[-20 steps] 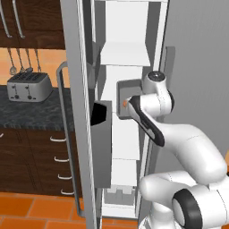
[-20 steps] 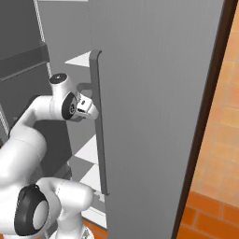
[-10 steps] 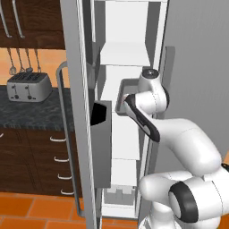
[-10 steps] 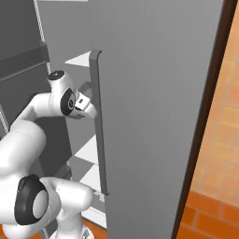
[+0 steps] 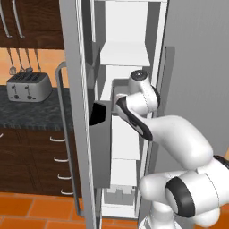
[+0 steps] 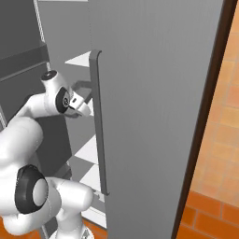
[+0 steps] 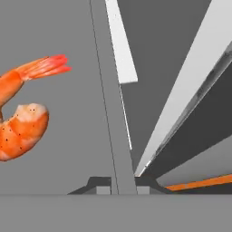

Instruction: Take the meat container that has the shrimp and place it on the second highest rack of the freezer. Then take the vegetable container that has the eggplant and lemon wedge and place it on the highest rack of the freezer.

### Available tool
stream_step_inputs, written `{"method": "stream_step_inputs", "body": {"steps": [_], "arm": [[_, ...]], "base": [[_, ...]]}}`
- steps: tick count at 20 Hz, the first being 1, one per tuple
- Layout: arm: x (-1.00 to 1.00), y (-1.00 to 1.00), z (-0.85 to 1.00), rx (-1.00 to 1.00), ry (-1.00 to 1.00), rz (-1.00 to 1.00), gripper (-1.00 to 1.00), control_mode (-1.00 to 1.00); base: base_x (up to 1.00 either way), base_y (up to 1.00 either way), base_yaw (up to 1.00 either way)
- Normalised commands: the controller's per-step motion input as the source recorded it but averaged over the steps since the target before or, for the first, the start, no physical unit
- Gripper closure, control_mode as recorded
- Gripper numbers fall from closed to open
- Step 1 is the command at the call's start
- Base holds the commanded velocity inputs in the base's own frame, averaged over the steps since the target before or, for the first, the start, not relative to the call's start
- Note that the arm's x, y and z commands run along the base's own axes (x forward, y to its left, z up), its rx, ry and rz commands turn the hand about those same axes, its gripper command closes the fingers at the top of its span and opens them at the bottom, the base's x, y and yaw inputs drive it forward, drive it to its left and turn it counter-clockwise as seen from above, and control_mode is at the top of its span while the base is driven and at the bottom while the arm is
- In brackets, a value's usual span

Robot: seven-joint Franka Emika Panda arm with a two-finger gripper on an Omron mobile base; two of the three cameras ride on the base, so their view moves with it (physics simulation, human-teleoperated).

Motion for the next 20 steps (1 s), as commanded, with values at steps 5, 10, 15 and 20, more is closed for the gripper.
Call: {"method": "stream_step_inputs", "body": {"steps": [5,10,15,20], "arm": [[0.65,0.12,0.0,-0.01,0.0,-0.15,1.0,-1.0],[0.07,-0.17,0.0,0.0,-0.01,-0.19,1.0,-1.0],[0.32,0.0,0.0,0.0,0.0,-0.16,1.0,-1.0],[0.69,0.0,-0.14,0.0,0.0,-0.12,1.0,-1.0]], "base": [[0.0,0.0,0.0],[0.0,0.0,0.0],[0.0,0.0,0.0],[0.0,0.0,0.0]]}}
